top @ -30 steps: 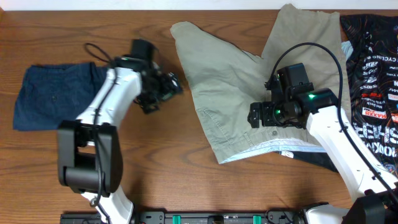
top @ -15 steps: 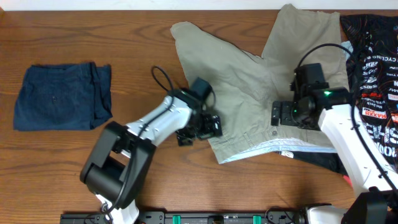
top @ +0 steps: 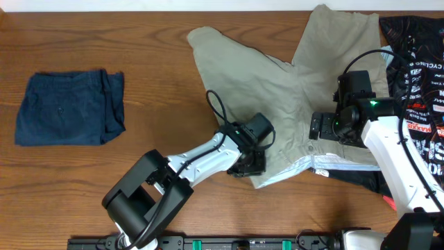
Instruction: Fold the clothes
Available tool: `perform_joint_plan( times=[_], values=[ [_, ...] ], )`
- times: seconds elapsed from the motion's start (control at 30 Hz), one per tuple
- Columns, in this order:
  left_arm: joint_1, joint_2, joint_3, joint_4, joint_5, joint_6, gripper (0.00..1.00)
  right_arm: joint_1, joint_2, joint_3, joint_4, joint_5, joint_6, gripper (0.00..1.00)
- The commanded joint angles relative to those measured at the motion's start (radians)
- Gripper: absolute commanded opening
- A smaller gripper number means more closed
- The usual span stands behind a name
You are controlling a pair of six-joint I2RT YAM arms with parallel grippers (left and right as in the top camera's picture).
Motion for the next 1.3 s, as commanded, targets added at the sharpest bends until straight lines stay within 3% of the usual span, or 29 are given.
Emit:
perform_joint_plan(
  times=[0.0,0.1,0.27,0.47,0.5,0.53,0.57,0.6,0.67,0.77,0.97,1.27],
  values=[
    [0.022,0.014,-0.015,-0.068,-0.142,0.006,0.06,-0.025,-0.016,0.002,-0.007,0.011,0.001,0.99],
    [0.092,0.014,0.002,-0.2,-0.291,0.088,0.06,-0.026,-0.016,0.002,-0.013,0.012,0.001,0.99],
    [0.332,0.014,0.152,-0.451,-0.583,0.264,0.06,-0.026,-0.016,0.002,-0.01,0.011,0.002,0.99],
    [0.665,0.014,0.477,-0.557,-0.615,0.322,0.08,-0.026,-0.016,0.002,-0.008,0.011,0.002,0.99],
    [0.708,0.014,0.521,-0.563,-0.583,0.321,0.14,-0.026,-0.016,0.002,-0.009,0.011,0.002,0.99],
    [0.756,0.014,0.565,-0.565,-0.525,0.322,0.32,-0.026,-0.016,0.002,-0.009,0.011,0.002,0.99],
    [0.793,0.014,0.597,-0.569,-0.467,0.322,0.43,-0.026,-0.016,0.002,-0.009,0.011,0.002,0.99],
    [0.828,0.014,0.624,-0.578,-0.4,0.322,0.5,-0.026,-0.016,0.002,-0.009,0.011,0.002,0.99],
    [0.89,0.012,0.651,-0.604,-0.209,0.322,0.55,-0.026,-0.016,0.002,-0.007,0.011,0.002,0.99],
    [0.922,0.013,0.636,-0.664,-0.042,0.327,0.61,-0.026,-0.016,0.002,0.0,0.011,0.002,0.99],
    [0.861,0.013,0.554,-0.746,-0.04,0.373,0.73,-0.026,-0.016,0.002,0.004,0.011,0.002,0.99],
    [0.7,0.013,0.269,-0.595,-0.039,0.393,0.79,-0.026,-0.016,0.002,-0.004,0.011,0.002,0.99]
  ],
)
